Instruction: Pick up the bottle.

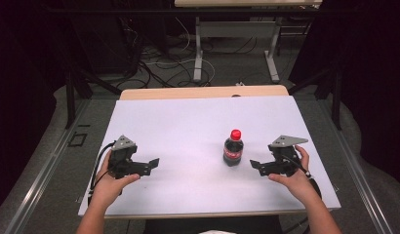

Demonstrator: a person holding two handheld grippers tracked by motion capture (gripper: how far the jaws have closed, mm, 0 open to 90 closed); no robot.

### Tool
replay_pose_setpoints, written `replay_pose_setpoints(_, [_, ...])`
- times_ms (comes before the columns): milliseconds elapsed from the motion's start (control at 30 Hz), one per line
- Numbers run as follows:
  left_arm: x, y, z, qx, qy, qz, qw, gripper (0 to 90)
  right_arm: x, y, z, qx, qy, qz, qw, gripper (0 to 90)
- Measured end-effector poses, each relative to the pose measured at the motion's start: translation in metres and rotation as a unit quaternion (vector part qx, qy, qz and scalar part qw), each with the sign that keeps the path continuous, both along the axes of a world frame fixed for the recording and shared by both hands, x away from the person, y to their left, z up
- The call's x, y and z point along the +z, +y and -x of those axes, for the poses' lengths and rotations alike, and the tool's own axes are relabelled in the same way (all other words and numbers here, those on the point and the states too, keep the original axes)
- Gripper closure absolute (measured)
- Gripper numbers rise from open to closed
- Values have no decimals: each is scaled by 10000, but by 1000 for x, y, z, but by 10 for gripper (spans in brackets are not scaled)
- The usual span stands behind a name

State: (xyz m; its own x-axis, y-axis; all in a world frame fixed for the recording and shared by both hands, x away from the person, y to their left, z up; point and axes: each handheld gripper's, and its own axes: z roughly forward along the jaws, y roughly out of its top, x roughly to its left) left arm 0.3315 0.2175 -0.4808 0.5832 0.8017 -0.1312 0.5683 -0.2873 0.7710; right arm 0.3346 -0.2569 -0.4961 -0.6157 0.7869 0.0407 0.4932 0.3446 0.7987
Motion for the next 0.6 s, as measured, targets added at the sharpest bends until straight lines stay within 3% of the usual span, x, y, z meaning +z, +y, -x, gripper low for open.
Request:
replay_pose_setpoints(233, [0,-3,1,-49,-64,-75,9999,5,6,21,-4,267,-97,20,9996,88])
replay_pose_setpoints(400, [-2,-5,0,-82,-41,-106,9999,6,1,35,-15,430,27,38,9991,108])
replay_pose_setpoints(433, [-2,-4,0,-145,-34,-198,9997,6,-1,38,-17,442,39,46,9990,117])
replay_pose_setpoints(600, [-5,-5,-1,-157,-27,-159,9997,6,-8,53,-28,478,67,29,9988,145])
